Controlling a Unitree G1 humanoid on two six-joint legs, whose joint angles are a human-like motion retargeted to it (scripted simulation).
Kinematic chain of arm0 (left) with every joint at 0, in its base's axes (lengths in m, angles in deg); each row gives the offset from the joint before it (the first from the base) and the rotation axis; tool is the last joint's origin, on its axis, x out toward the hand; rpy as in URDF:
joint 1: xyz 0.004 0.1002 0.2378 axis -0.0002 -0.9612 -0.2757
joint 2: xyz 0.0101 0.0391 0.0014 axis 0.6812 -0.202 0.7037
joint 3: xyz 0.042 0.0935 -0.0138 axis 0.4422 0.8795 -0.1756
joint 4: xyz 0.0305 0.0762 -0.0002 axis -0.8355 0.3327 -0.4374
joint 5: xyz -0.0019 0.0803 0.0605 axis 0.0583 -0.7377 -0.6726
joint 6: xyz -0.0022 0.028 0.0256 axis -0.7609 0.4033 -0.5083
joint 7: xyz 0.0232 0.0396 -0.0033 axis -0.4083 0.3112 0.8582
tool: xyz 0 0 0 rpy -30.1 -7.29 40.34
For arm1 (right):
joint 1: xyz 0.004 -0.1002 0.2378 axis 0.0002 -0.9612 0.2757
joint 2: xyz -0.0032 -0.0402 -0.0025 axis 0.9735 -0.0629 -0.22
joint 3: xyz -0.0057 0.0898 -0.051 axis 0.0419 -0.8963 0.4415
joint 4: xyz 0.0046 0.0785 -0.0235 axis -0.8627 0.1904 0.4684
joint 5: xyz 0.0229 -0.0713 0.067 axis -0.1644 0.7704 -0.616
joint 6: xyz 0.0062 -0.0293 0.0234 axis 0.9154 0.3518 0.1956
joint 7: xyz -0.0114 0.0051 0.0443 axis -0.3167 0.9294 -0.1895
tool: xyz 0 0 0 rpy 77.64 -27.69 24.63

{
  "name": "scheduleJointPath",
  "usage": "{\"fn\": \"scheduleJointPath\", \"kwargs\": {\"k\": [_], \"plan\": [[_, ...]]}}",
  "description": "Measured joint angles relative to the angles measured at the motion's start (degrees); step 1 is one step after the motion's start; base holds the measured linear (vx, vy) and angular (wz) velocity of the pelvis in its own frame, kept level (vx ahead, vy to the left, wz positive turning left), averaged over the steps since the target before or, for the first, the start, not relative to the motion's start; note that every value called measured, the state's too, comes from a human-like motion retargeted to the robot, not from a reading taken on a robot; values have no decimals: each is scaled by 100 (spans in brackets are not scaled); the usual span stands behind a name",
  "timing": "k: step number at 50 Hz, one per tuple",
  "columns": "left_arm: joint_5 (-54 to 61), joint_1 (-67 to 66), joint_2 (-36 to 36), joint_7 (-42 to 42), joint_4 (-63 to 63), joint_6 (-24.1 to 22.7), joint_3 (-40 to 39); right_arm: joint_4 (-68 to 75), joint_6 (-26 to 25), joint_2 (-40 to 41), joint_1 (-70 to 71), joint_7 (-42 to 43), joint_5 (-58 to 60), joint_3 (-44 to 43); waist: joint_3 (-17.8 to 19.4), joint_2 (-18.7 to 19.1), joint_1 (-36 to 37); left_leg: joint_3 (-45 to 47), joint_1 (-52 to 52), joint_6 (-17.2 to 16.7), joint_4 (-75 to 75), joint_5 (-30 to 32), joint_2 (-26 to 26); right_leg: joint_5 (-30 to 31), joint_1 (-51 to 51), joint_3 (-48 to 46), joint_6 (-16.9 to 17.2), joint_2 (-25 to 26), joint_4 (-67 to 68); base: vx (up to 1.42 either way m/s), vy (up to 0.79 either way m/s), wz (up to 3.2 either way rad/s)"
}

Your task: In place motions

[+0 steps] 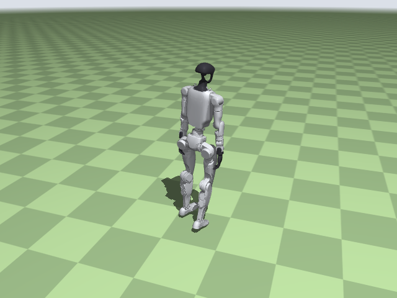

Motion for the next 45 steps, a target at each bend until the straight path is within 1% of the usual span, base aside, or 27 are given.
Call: {"fn": "scheduleJointPath", "kwargs": {"k": [3, 5, 7, 8, 11, 13, 15, 17, 18, 20, 22, 25, 28, 30, 33, 34, 35, 36, 37, 38, 40, 42, 45], "plan": [[106, 84, -3, -21, -42, 27, 26, 25, 14, -63, -50, 32, 4, -53, 122, 4, -117, -478, -99, -213, 14, 92, -125, -27, 118, 702, 269, 93, -130, -15, -8, 254], [164, 127, 1, -59, -115, 37, 22, 45, 3, -109, -68, 67, 3, -60, 202, 12, -151, -729, -179, -369, 16, 145, -202, -175, 251, 656, 421, 55, -261, -20, -4, 243], [217, 141, 25, -94, -236, 23, 22, 75, -12, -156, -52, 85, 14, -28, 332, -9, -41, -870, -247, -504, 37, 205, -281, -354, 381, 30, 251, -36, -440, -28, -4, 190], [241, 134, 40, -103, -303, 11, 31, 94, -16, -177, -35, 80, 24, 9, 404, -64, 105, -896, -280, -544, 43, 255, -355, -338, 440, -300, 193, -135, -564, -37, -7, 139], [324, 193, 79, -41, -412, -17, 87, 96, -43, -246, 102, 35, 156, 76, 574, -146, 638, -979, -506, -678, -14, 405, -460, -417, 414, -777, 164, -153, -589, -49, -11, 121], [397, 199, 49, 126, -372, -64, 62, 65, -35, -308, 175, 45, 295, 156, 625, -169, 923, -866, -651, -788, -158, 178, -413, -426, 368, -1135, 190, -235, -629, -54, -17, 148], [500, 159, 2, 241, -248, -122, -4, 33, -48, -364, 251, 121, 462, 240, 662, -169, 1064, -162, -790, -956, -281, -318, -207, -483, 414, -1530, 167, -254, -671, -41, -12, 190], [572, 100, -36, 225, -42, -100, -76, -15, -79, -381, 280, 245, 616, 241, 632, -85, 974, 806, -922, -1470, -341, -763, 123, -531, 514, -2018, 171, -232, -767, -41, -10, 251], [582, 75, -46, 199, 72, -62, -118, -46, -79, -380, 275, 293, 642, 233, 606, -23, 915, 1335, -977, -1857, -353, -872, 323, -560, 578, -2285, 182, -200, -823, -39, -8, 278], [579, 46, -63, 188, 292, 9, -205, -103, -36, -384, 235, 335, 558, 210, 557, 75, 821, 2708, -1010, -2475, -318, -841, 725, -620, 717, -2838, 227, -151, -941, -40, -2, 298], [603, 63, -109, 249, 450, 36, -289, -137, 26, -430, 176, 303, 398, 127, 473, 147, 765, 3771, -1021, -2717, -279, -524, 834, -646, 749, -3465, 361, -242, -984, -62, 23, 334], [673, 109, -132, 281, 584, 45, -395, -107, 55, -457, 84, 235, 300, -39, 307, 167, 811, 4744, -1061, -2717, -62, 4, 1014, -656, 797, -4397, 519, -283, -1109, -54, 3, 325], [710, 102, -64, 303, 687, 35, -487, 38, -7, -377, -74, 275, 417, -160, 177, -42, 956, 5295, -794, -2717, 462, 226, 1254, -771, 1188, -5080, 681, -141, -1433, -37, -23, 287], [731, 103, 10, 349, 724, 38, -569, 161, -58, -307, -167, 344, 473, -193, 73, -221, 958, 5809, -594, -2634, 769, 372, 1332, -844, 1384, -5510, 835, -97, -1568, -24, -16, 310], [724, 104, 130, 421, 711, 42, -725, 309, -100, -195, -290, 368, 430, -227, -138, -475, 882, 6245, -355, -2377, 790, 594, 1124, -826, 1518, -6227, 1098, -119, -1570, -22, 6, 319], [723, 92, 166, 449, 697, 37, -778, 327, -104, -149, -329, 349, 407, -247, -184, -526, 916, 6240, -242, -2476, 641, 614, 1025, -789, 1569, -6378, 1163, -92, -1528, -12, 13, 270], [725, 78, 202, 479, 682, 30, -830, 334, -105, -99, -367, 324, 383, -270, -219, -564, 964, 6190, -121, -2652, 452, 609, 925, -743, 1626, -6501, 1219, -46, -1478, -2, 12, 254], [770, 44, 200, 506, 688, 13, -844, 305, -102, -66, -409, 291, 397, -310, -245, -611, 990, 6164, -80, -2526, 306, 675, 758, -636, 1707, -6631, 1267, -28, -1435, 5, 14, 254], [837, 8, 196, 525, 707, -3, -842, 259, -103, -32, -453, 259, 429, -360, -273, -635, 991, 5939, -95, -2424, 189, 747, 617, -511, 1783, -6743, 1316, 5, -1389, 10, 19, 267], [944, -31, 186, 525, 754, -19, -808, 181, -113, 1, -500, 227, 499, -428, -303, -610, 941, 5316, -222, -2371, 133, 831, 527, -350, 1852, -6819, 1365, 68, -1339, 9, 19, 259], [1212, -62, 174, 543, 893, -22, -791, -28, -89, 69, -576, 225, 568, -448, -259, -535, 885, 4695, -284, -2187, 55, 897, 446, 41, 1994, -6771, 1371, 142, -1146, 3, 18, 208], [1315, -68, 151, 580, 954, -16, -868, -153, 11, 90, -572, 256, 479, -345, -163, -433, 923, 4378, -134, -2141, -87, 869, 422, 412, 2104, -6641, 1279, 194, -901, -6, 21, 118], [1157, -165, 62, 562, 903, -42, -1118, -251, 121, 85, -430, 204, 532, -192, -52, -118, 1035, 3918, 87, -2172, -220, 796, 666, 1284, 2258, -6258, 835, 218, -191, 0, 18, 119]]}}
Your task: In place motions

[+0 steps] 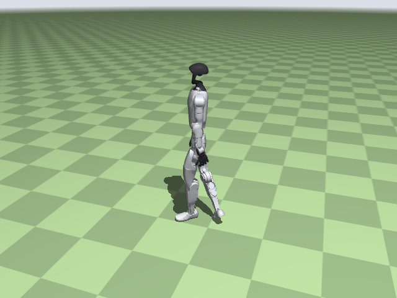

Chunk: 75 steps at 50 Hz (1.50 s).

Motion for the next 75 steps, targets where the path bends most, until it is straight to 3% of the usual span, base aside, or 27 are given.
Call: {"fn": "scheduleJointPath", "kwargs": {"k": [3, 5, 7, 9, 14, 18, 22, 23, 25, 27, 29, 33, 38, 44, 51, 61, 75], "plan": [[-142, -105, 21, -37, 16, -15, 27, -57, -6, 29, 60, -54, 121, 119, 0, 398, -375, -868, -8, 44, 60, -43, 253, 669, -355, 775, -287, -240, 1384, 13, 12, 215], [-223, -19, 76, -24, 97, 60, 125, -98, 31, 49, 97, -97, 54, 171, 62, 518, -548, -1349, 1, 63, 39, -19, 282, 873, -821, 1527, -137, -360, 2267, 4, 10, 233], [-283, 107, 89, 8, 92, 142, 209, -124, 27, 77, 141, -137, -10, 165, 103, 540, -587, -1649, -12, 84, -2, 22, 264, 659, -1245, 2311, 117, -171, 2542, -3, 1, 192], [-283, 191, 74, -5, -52, 133, 285, -159, 22, 96, 201, -189, -52, 184, 119, 455, -409, -1689, -44, 104, -17, 20, 238, 500, -1599, 2987, 58, 51, 2513, 1, 1, 98], [-312, 248, -17, -254, -622, 2, 503, -368, 14, 84, 368, -227, 12, 363, 239, 414, -290, -2098, -136, 133, 33, -17, 213, -340, -2265, 3648, -346, -30, 2081, 6, -1, 113], [-466, 274, -30, -250, -714, -12, 642, -439, 7, 118, 471, -202, 57, 524, 310, 285, -440, -2386, -5, 151, -68, -32, -19, -968, -2521, 4096, -596, -81, 794, 14, -6, 132], [-551, 267, -11, -210, -647, 28, 852, -448, -1, 216, 495, -301, -79, 557, 537, 67, -581, -2760, 426, 165, -158, -100, -339, -1225, -2361, 4758, -585, -100, -502, 27, -13, 160], [-575, 247, 0, -223, -640, 34, 881, -456, 9, 243, 472, -327, -97, 586, 589, 5, -631, -2881, 543, 160, -154, -130, -420, -1026, -2262, 4723, -536, -139, -746, 35, -20, 152], [-678, 183, 81, -288, -649, 57, 855, -460, 31, 310, 422, -406, -80, 704, 630, -148, -642, -2998, 748, 137, -145, -194, -508, -1307, -1973, 4851, -444, -128, -947, 40, -21, 102], [-855, 102, 178, -391, -668, 102, 814, -406, 27, 376, 402, -527, 57, 782, 595, -364, -408, -2979, 869, 167, -126, -240, -615, -1320, -1733, 3418, -402, -483, -992, 41, -25, 37], [-894, 90, 185, -365, -608, 127, 813, -321, -10, 417, 480, -609, 244, 790, 604, -431, -161, -2975, 879, 175, -54, -227, -563, -1399, -1725, 3911, -376, -394, -941, 22, -24, 21], [-610, -13, 150, -218, -407, 7, 653, -275, -44, 375, 669, -507, 612, 1000, 611, -511, -136, -2896, 758, 162, 164, -97, -490, -1450, -1518, 3653, -388, -341, -1170, 15, -19, 40], [-818, -156, 98, -209, -154, 156, 588, -322, 0, 291, 637, -366, 754, 965, 366, -444, -497, -2612, 724, 201, 70, -178, -406, -1410, -1361, 3233, -375, -254, -1525, 20, -9, 66], [-1030, -239, -57, -228, -154, 139, 572, 8, -99, 211, 610, -339, 269, 648, 182, -322, -339, -2701, 870, 179, -246, -426, -370, -1384, -1451, 3350, -474, -134, -1547, 12, -3, -19], [-1151, -172, -97, -318, -306, 103, 758, 312, -192, 202, 525, -331, -104, 424, 111, -167, -535, -2726, 865, 194, -271, -555, -317, -1407, -1433, 3285, -502, -77, -1572, 7, -1, 5], [-1169, -3, -39, -366, -668, 91, 900, 566, -296, 237, 304, -186, 245, 452, 17, -60, -647, -2630, 948, 263, -357, -779, -263, -1461, -1455, 3372, -511, -34, -1507, 4, -3, -10], [-1278, -4, -94, -388, -599, 71, 923, 565, -265, 169, 327, -190, 187, 329, -58, -53, -733, -2493, 1044, 394, -393, -1080, -273, -1420, -1469, 3501, -531, -47, -1478, 1, -1, -1]]}}
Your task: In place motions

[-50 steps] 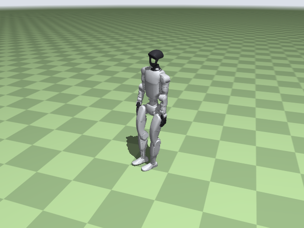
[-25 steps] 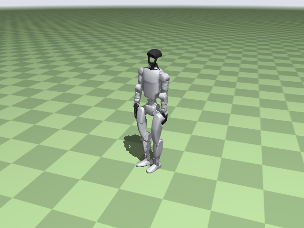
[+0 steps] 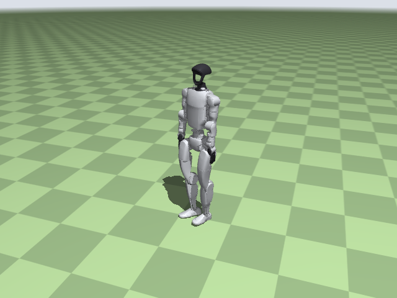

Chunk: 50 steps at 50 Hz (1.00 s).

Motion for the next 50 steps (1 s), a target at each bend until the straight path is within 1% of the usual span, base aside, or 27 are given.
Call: {"fn": "scheduleJointPath", "kwargs": {"k": [18, 50], "plan": [[-170, -145, 35, -68, 284, 51, -136, -241, 123, 50, 65, -157, -68, 64, 11, -63, 39, 3, 57, 152, -38, -311, -71, 74, 34, 8, 3, -71, 2, 0, 0, 0], [-281, -117, 11, -106, 165, -1, -100, -165, 124, 18, 28, -184, -57, 13, 6, -112, 29, -11, 42, 354, -63, -763, -153, 202, 1, 15, 6, -181, 22, 0, 0, 0]]}}
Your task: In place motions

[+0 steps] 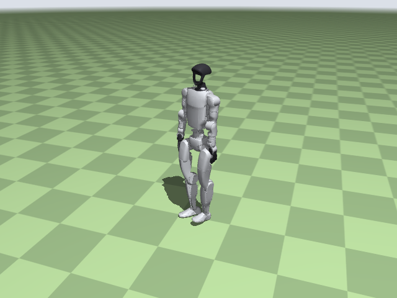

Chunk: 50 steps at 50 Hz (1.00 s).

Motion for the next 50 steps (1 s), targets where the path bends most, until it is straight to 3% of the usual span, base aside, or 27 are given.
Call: {"fn": "scheduleJointPath", "kwargs": {"k": [50], "plan": [[-220, -55, -6, -35, 38, -21, -16, 22, 26, -28, -24, -53, 7, -52, 4, -56, -91, -90, -78, 47, 14, -545, 70, 47, -45, -52, -64, 5, 24, 0, 0, 0]]}}
